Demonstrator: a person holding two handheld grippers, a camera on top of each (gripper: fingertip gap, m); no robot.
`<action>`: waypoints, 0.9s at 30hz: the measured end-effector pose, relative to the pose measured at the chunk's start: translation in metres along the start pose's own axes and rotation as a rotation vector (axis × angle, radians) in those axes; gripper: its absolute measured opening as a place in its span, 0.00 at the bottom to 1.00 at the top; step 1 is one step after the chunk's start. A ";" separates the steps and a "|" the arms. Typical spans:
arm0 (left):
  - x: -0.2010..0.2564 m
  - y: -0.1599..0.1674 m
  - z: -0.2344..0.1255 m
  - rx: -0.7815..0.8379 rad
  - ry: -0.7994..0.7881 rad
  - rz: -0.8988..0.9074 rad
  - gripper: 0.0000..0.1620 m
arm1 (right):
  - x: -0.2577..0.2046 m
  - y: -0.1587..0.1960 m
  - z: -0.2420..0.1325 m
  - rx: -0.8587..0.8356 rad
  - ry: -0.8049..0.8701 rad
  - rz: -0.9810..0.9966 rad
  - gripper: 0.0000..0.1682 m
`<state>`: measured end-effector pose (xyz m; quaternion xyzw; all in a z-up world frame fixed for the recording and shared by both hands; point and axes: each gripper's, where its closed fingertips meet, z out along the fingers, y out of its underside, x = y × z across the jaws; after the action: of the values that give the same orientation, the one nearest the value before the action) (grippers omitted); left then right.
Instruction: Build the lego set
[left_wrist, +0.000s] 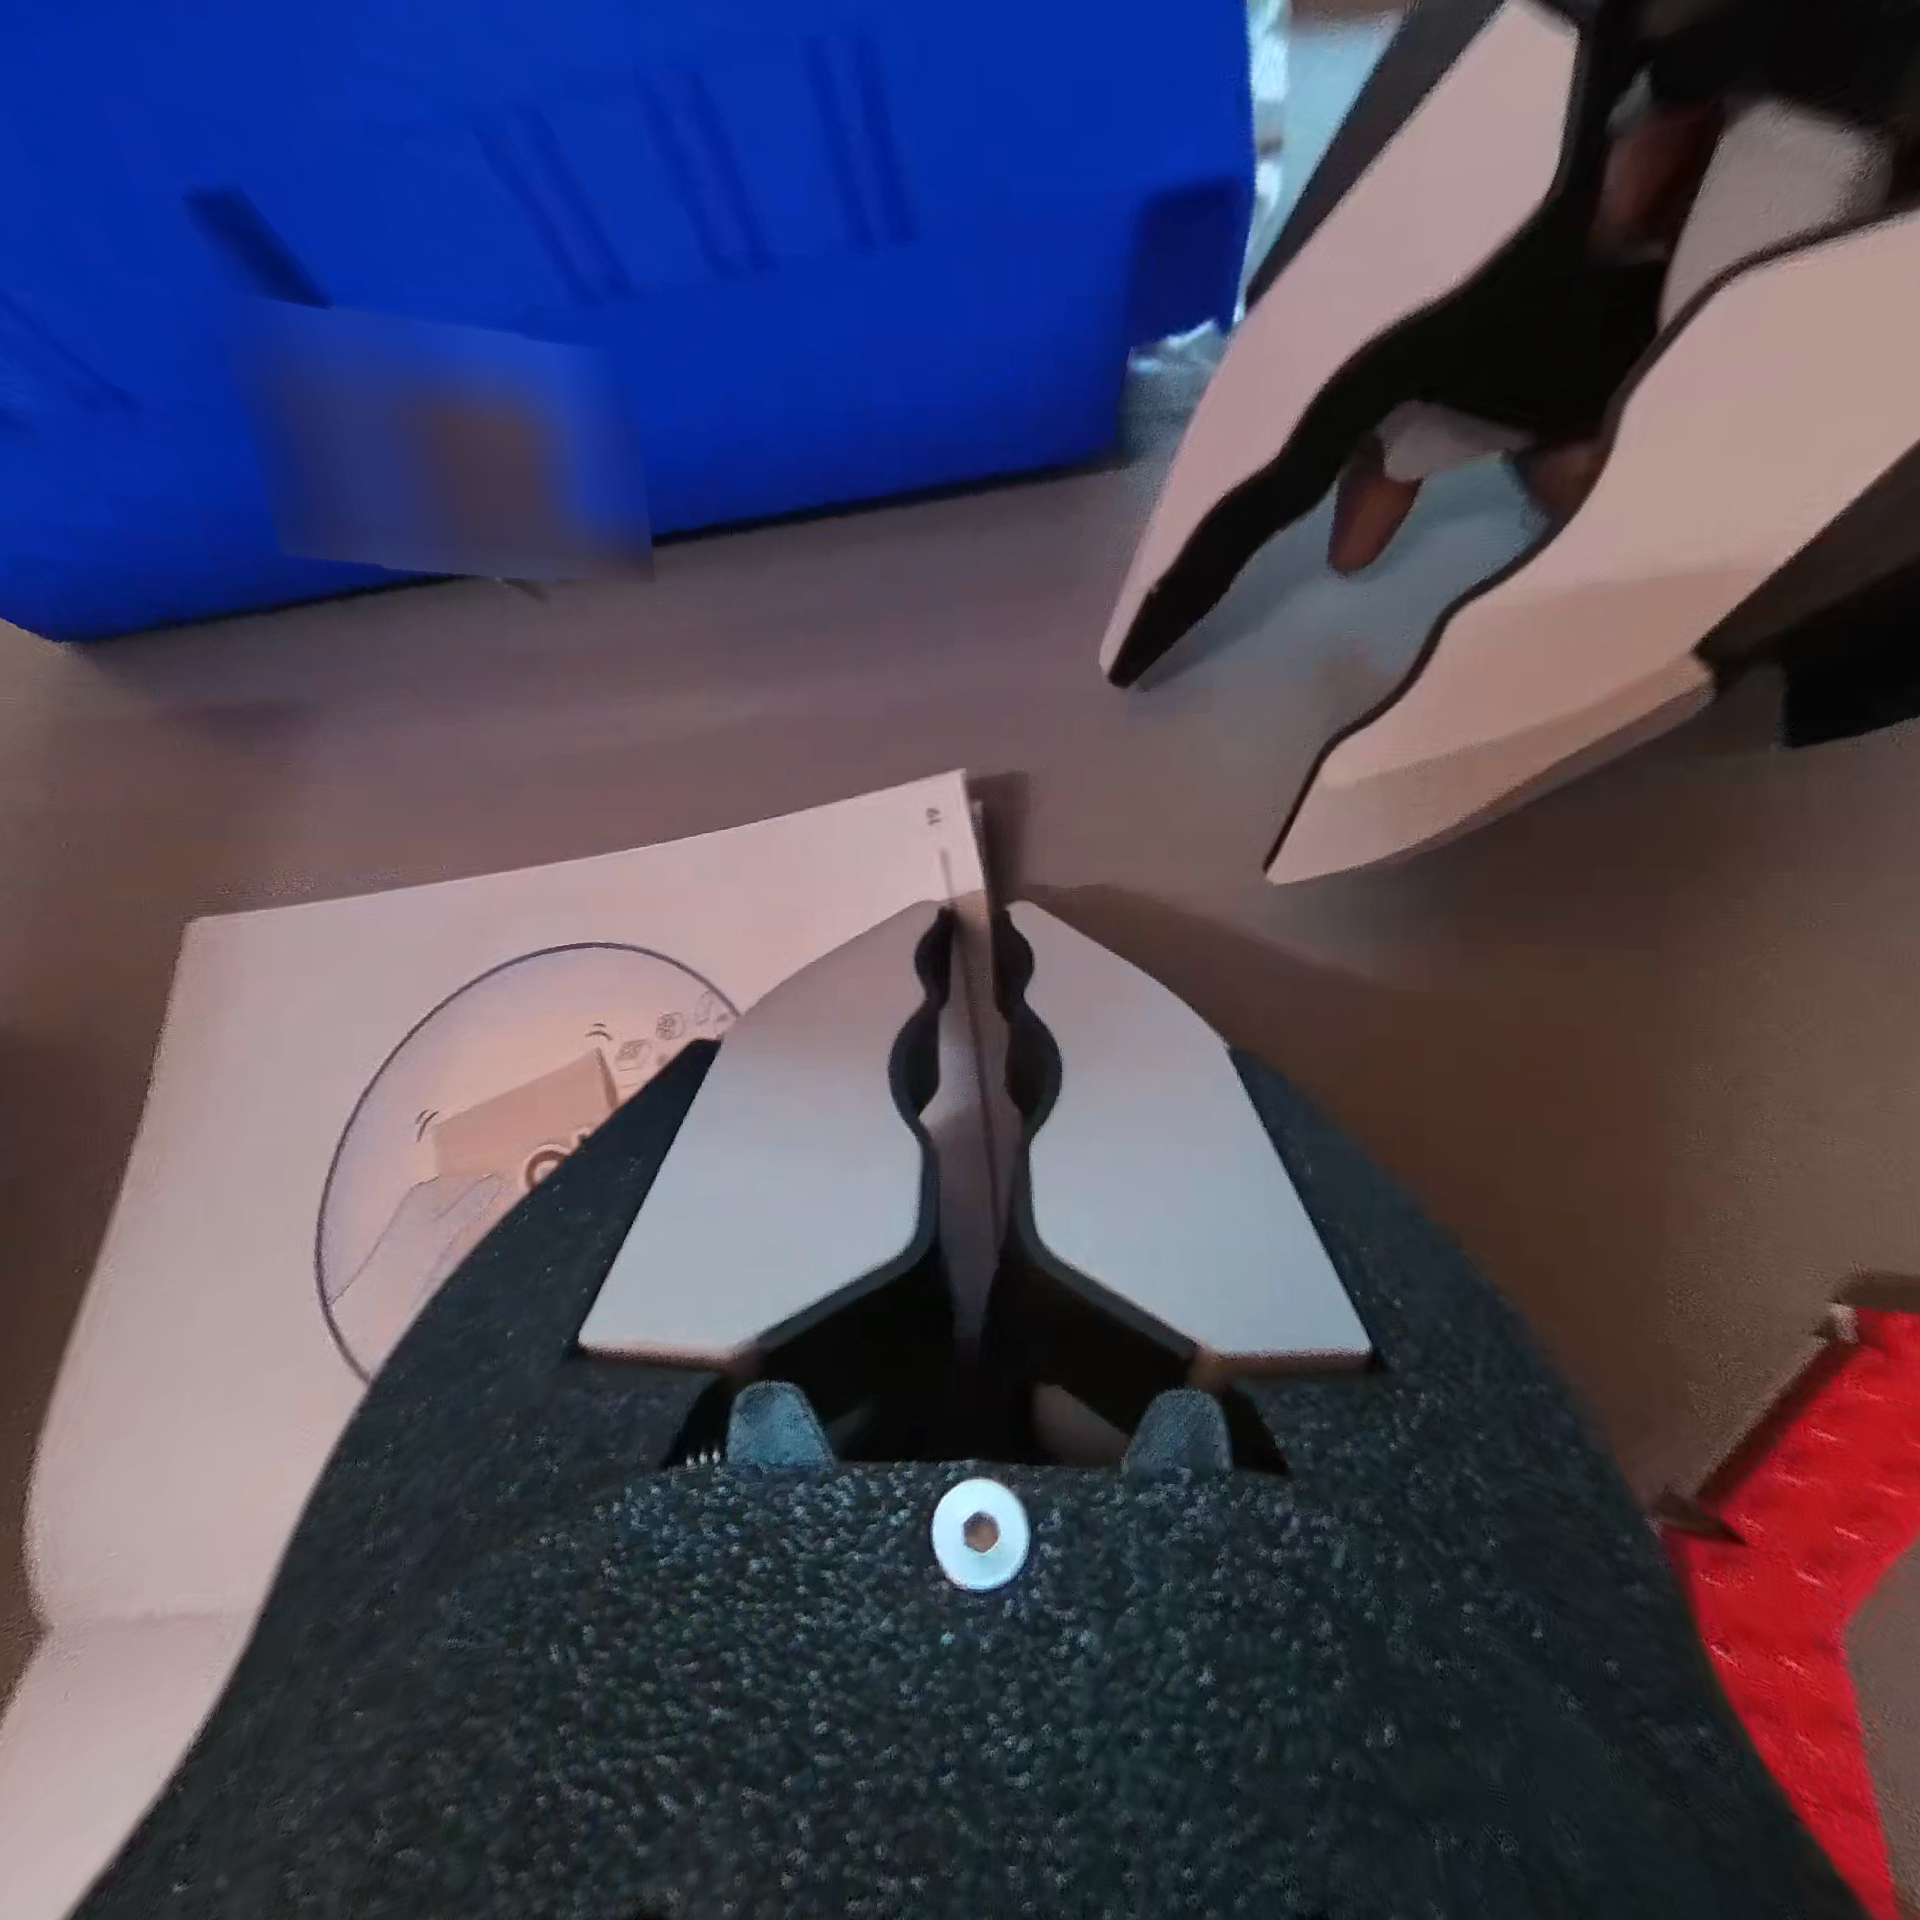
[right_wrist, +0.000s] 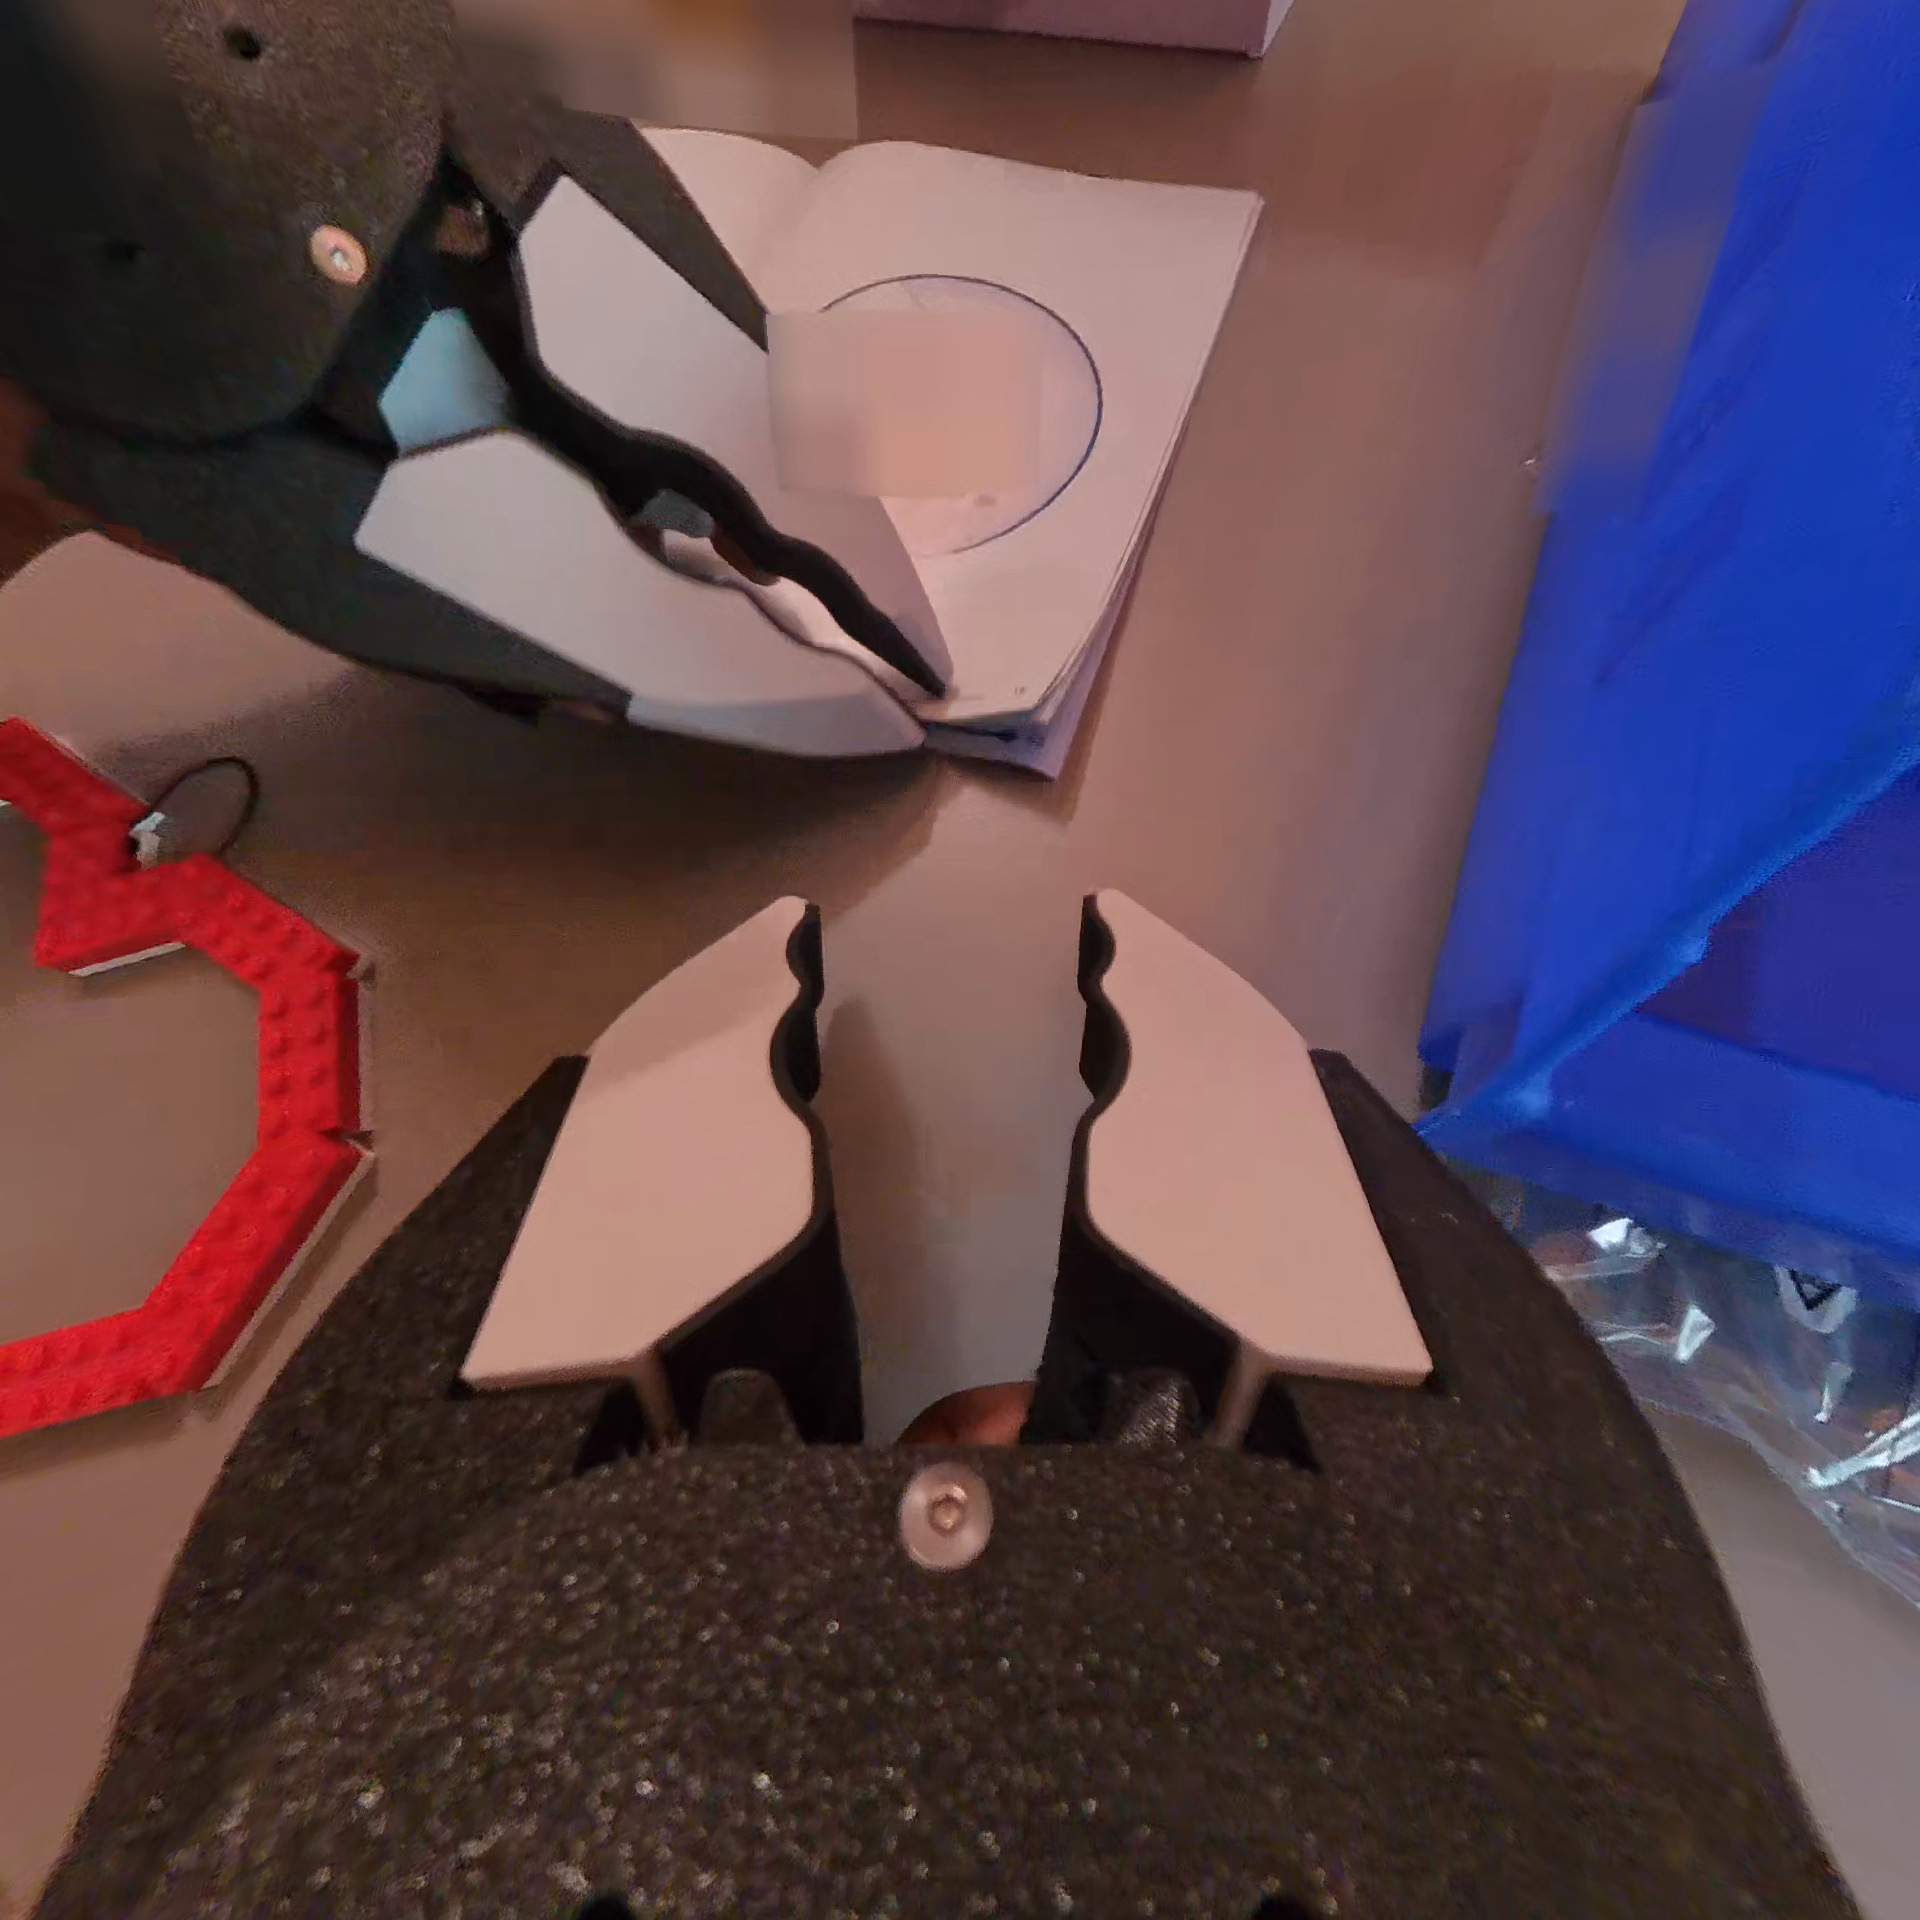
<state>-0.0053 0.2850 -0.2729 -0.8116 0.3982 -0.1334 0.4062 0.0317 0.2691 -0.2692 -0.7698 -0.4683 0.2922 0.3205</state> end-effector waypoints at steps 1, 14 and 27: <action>0.000 -0.003 -0.003 0.028 0.027 -0.033 0.03 | -0.002 0.000 0.000 0.006 -0.011 0.005 0.28; -0.003 -0.012 -0.014 0.126 0.144 -0.195 0.01 | -0.008 -0.037 0.009 0.183 -0.015 -0.025 0.19; -0.002 -0.014 -0.016 0.138 0.263 -0.310 0.01 | 0.013 -0.042 0.013 0.218 0.122 0.067 0.04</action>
<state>-0.0082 0.2825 -0.2520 -0.8092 0.3079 -0.3258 0.3798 0.0050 0.2989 -0.2472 -0.7621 -0.3873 0.3045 0.4202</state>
